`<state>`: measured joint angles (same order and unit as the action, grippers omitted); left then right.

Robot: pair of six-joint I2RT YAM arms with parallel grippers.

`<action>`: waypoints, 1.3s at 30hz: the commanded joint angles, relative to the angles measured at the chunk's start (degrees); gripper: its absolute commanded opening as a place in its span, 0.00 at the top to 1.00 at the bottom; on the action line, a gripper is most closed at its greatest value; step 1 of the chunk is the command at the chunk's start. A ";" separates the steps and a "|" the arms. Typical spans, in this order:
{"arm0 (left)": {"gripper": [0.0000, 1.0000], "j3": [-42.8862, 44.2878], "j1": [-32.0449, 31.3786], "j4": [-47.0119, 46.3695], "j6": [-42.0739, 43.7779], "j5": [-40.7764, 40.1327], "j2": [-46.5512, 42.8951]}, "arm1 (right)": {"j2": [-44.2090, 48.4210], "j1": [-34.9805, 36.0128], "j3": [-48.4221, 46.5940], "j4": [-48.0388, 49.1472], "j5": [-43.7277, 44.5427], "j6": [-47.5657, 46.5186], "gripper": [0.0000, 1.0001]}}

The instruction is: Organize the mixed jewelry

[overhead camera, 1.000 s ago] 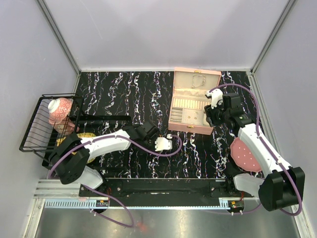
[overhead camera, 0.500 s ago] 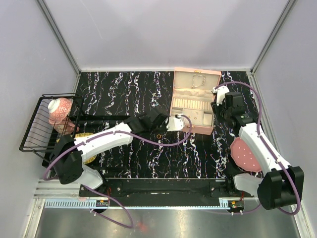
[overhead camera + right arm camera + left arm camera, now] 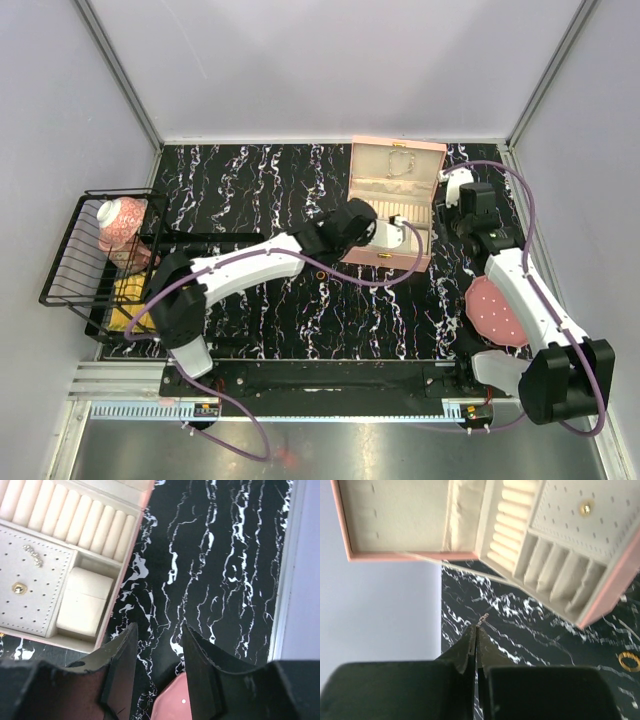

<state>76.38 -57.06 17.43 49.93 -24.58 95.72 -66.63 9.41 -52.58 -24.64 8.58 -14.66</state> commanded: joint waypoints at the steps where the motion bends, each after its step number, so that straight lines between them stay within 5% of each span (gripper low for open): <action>1: 1.00 8.76 -0.60 -5.74 0.97 -1.88 5.96 | 2.91 -2.28 -2.71 2.50 2.50 1.82 0.54; 14: 1.00 8.61 -0.77 -18.73 -9.67 3.92 9.92 | 2.21 -9.06 -3.50 0.21 0.39 3.23 0.56; 24: 1.00 13.70 -0.95 -20.15 -18.38 4.27 16.33 | 0.89 -9.14 -3.14 -0.23 -0.93 3.23 0.56; 39: 1.00 16.52 -2.00 -11.02 -28.04 5.33 13.62 | -4.55 -10.81 -9.73 -7.70 -36.75 5.60 0.46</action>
<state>90.56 -57.87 4.29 25.56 -20.60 113.75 -68.53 -1.19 -57.58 -30.22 -14.06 -10.55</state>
